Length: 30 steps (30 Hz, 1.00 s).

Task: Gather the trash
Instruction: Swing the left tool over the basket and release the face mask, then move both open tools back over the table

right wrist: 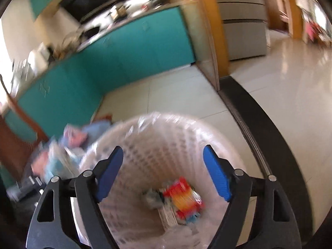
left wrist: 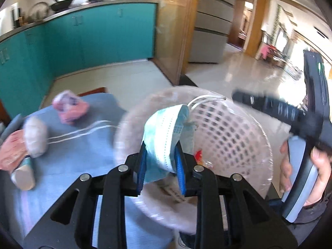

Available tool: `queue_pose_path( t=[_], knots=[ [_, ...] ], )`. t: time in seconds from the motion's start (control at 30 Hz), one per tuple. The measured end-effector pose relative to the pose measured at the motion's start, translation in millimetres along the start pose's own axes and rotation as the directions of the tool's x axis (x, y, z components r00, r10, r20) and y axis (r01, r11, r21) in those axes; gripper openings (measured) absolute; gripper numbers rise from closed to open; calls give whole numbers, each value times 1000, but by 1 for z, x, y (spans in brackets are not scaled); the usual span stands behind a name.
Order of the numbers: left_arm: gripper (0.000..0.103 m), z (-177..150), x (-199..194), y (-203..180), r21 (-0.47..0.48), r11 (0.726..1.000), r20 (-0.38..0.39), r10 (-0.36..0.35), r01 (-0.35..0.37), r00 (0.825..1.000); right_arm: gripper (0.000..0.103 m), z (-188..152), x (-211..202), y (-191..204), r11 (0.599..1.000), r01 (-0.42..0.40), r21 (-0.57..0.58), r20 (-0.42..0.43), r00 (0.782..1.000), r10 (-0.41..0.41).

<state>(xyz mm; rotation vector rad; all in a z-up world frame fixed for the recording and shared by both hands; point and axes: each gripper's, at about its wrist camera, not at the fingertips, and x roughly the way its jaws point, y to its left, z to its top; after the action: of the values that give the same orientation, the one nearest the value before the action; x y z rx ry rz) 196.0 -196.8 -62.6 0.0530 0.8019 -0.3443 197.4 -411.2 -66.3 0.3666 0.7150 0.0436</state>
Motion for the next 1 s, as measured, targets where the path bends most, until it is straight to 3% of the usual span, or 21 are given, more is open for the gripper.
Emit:
queue_pose_path(
  t=[0.13, 0.17, 0.23, 0.37, 0.5, 0.57, 0.73, 1.0],
  knots=[
    [72, -5, 14, -19, -6, 996, -25, -93, 93, 995, 82, 3, -4, -15, 996, -3, 84, 32, 999, 1],
    [75, -6, 14, -19, -24, 994, -21, -109, 108, 994, 82, 2, -2, -16, 996, -9, 92, 25, 1000, 6],
    [77, -8, 15, -13, -45, 994, -24, -104, 103, 994, 82, 3, 2, -13, 996, -9, 94, 16, 1000, 8],
    [81, -15, -7, 19, -107, 994, 21, 36, -34, 999, 83, 3, 8, -5, 996, -23, 81, 7, 1000, 23],
    [85, -29, -35, 65, -184, 970, 38, 166, -156, 985, 83, 3, 12, 12, 996, -66, 58, -7, 998, 67],
    [86, -40, -49, 88, -214, 948, 30, 246, -234, 969, 83, 2, 13, 24, 997, -75, 32, 1, 997, 75],
    [87, -70, -77, 141, -288, 886, -23, 372, -363, 928, 83, 0, 10, 56, 993, -113, -40, 41, 993, 115],
    [88, -103, -98, 181, -328, 829, -93, 449, -453, 889, 84, -9, 8, 108, 961, -229, -158, 43, 970, 238]
  ],
)
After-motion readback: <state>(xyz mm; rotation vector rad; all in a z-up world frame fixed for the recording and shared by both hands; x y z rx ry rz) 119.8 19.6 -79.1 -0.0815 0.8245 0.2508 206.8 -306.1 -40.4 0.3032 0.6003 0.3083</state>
